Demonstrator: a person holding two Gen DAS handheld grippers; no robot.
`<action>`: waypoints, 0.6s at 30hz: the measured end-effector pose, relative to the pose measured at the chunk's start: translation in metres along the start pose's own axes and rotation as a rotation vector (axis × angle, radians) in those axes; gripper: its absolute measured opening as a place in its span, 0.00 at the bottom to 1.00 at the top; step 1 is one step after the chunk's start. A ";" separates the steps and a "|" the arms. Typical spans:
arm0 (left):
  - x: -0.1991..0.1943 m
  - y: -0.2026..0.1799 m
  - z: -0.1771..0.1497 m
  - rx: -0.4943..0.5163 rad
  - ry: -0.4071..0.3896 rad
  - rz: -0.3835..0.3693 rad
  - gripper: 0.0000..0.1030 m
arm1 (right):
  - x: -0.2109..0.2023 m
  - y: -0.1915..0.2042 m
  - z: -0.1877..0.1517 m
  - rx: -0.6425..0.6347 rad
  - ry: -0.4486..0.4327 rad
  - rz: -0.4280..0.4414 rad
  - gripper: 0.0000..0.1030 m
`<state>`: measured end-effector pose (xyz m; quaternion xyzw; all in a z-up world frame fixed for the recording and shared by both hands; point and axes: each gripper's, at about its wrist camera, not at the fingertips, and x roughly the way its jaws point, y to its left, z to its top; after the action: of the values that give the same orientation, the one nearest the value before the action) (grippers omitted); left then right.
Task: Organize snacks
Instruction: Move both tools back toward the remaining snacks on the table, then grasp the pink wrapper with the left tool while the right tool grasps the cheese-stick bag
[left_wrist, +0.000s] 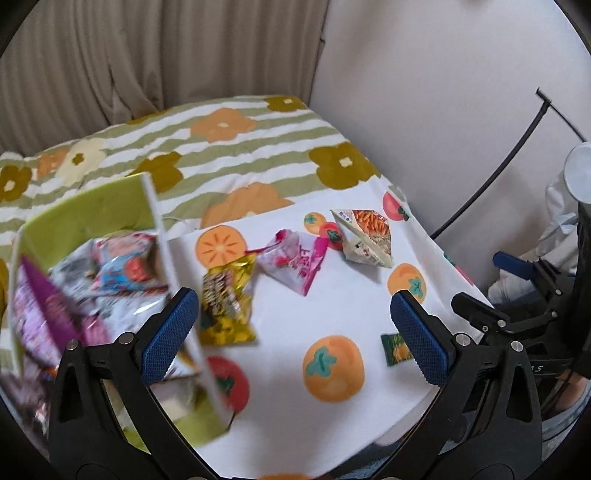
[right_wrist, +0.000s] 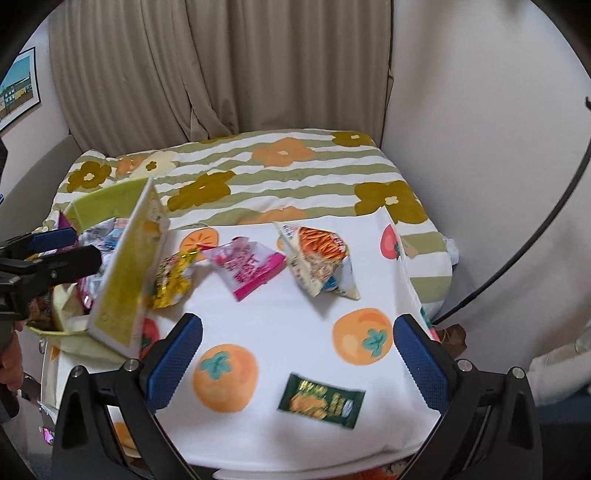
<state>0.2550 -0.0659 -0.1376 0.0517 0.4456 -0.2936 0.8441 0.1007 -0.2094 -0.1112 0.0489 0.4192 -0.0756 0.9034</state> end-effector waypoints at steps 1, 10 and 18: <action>0.010 -0.003 0.005 0.004 0.018 -0.005 1.00 | 0.006 -0.007 0.004 0.001 0.006 0.008 1.00; 0.112 -0.008 0.049 0.025 0.170 0.051 1.00 | 0.084 -0.053 0.042 0.005 0.107 0.122 1.00; 0.198 -0.003 0.055 0.061 0.322 0.090 1.00 | 0.155 -0.067 0.049 0.009 0.219 0.216 1.00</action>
<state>0.3785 -0.1762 -0.2591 0.1435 0.5631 -0.2568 0.7723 0.2237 -0.2977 -0.1997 0.1059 0.5073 0.0261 0.8549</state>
